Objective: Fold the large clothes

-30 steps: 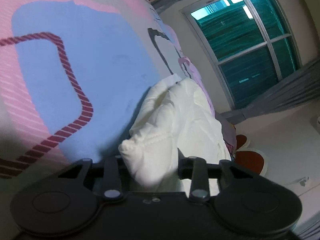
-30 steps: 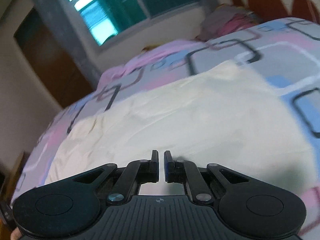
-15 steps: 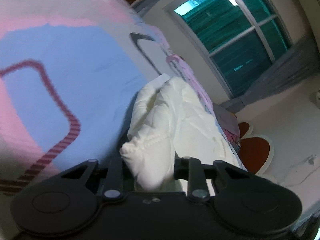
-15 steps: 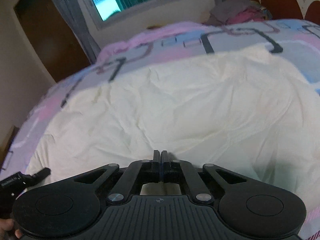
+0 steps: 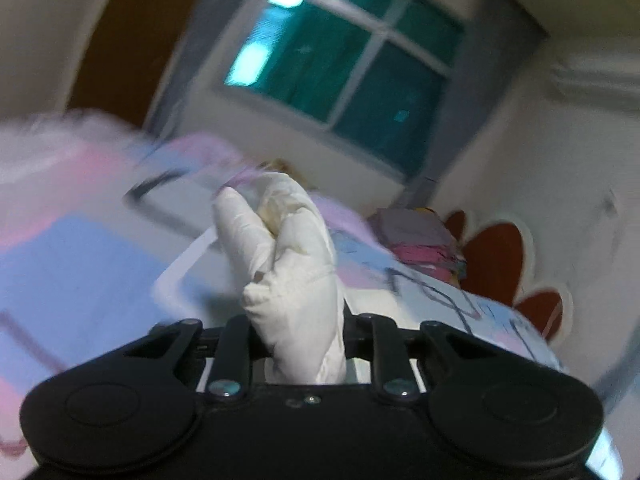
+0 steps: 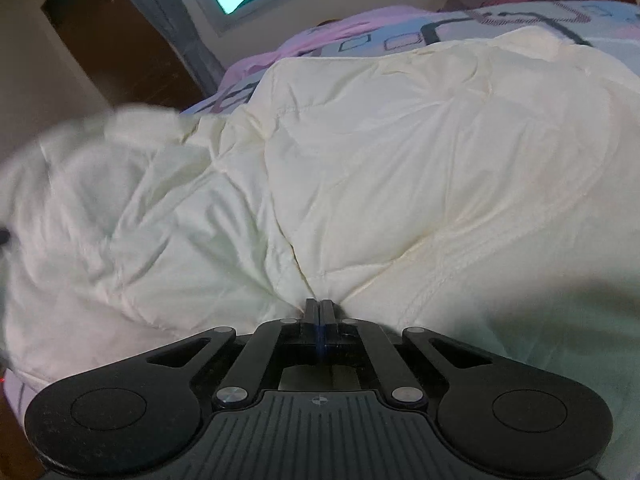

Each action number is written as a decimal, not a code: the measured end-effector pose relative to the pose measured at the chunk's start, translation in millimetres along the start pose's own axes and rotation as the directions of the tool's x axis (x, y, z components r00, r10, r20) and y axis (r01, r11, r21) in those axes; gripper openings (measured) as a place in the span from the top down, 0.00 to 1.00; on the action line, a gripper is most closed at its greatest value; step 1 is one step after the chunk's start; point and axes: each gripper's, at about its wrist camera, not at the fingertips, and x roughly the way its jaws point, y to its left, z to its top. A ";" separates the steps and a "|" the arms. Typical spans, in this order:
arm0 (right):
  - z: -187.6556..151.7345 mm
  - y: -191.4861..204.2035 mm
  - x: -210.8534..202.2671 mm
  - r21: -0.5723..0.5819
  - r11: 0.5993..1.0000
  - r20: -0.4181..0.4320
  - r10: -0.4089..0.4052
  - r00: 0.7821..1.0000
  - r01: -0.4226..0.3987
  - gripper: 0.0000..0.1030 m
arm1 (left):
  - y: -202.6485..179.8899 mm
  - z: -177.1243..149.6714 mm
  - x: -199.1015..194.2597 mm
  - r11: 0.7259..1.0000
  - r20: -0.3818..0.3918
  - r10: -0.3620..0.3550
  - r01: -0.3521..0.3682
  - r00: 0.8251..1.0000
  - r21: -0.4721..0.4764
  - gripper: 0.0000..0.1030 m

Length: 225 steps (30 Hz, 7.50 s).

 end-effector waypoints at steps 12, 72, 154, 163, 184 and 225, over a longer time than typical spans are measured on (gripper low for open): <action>19.2 -159.3 -145.1 0.273 0.961 0.255 -0.038 0.966 -0.034 1.00 | -212.4 -30.1 57.1 0.916 -0.188 -0.142 0.201 0.972 0.348 0.81; 92.3 -192.1 -74.8 0.174 0.978 0.126 -0.141 0.982 0.119 0.81 | -158.1 -63.8 268.1 0.894 -0.503 -0.187 0.358 0.844 0.269 0.51; 119.5 -159.3 -19.5 -0.094 0.968 0.064 -0.229 0.971 0.235 0.63 | -189.3 -71.6 290.1 0.841 -0.456 -0.015 0.258 0.890 0.475 0.38; 121.1 -143.7 -96.3 -0.081 0.985 0.151 -0.139 0.979 0.152 0.63 | -195.9 -36.7 223.1 0.858 -0.416 -0.133 0.315 0.899 0.405 0.36; 54.9 -175.5 -151.4 0.014 0.995 0.178 -0.095 0.979 0.094 0.10 | -162.3 -75.7 134.8 0.861 -0.346 -0.024 0.195 0.938 0.469 0.04; 67.8 -242.8 -55.8 0.301 0.908 -0.048 0.320 0.946 -0.291 0.07 | -37.2 -106.4 192.0 0.902 -0.515 -0.360 0.151 0.778 -0.403 0.10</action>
